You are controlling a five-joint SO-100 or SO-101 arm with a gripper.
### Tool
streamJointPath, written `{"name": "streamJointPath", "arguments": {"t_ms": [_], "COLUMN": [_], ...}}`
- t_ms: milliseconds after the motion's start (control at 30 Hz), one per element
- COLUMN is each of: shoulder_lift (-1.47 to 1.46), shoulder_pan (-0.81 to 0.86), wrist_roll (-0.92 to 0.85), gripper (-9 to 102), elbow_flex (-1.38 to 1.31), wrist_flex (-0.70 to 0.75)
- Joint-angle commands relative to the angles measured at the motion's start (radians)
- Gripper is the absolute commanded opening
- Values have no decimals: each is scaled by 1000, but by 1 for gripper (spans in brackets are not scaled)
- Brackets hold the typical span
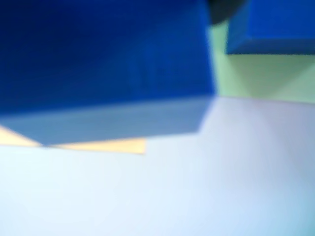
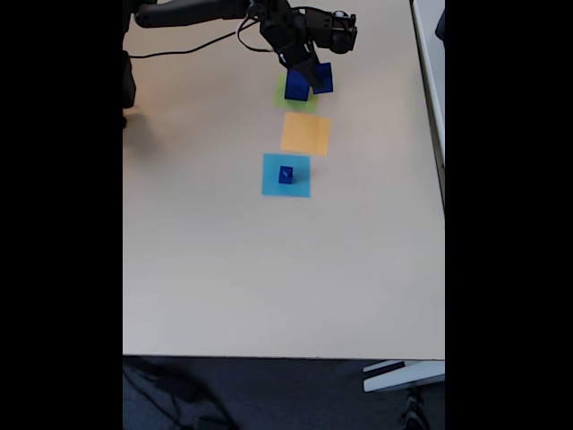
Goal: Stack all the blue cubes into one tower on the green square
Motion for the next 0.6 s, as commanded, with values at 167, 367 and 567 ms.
{"name": "streamJointPath", "arguments": {"t_ms": [167,367,567], "shoulder_lift": [26,-3,-44], "shoulder_pan": [-114,-163,-183], "wrist_roll": [186,184,164], "gripper": [0,0,0], "elbow_flex": [-60,-55,-52], "wrist_flex": [3,21,63]}}
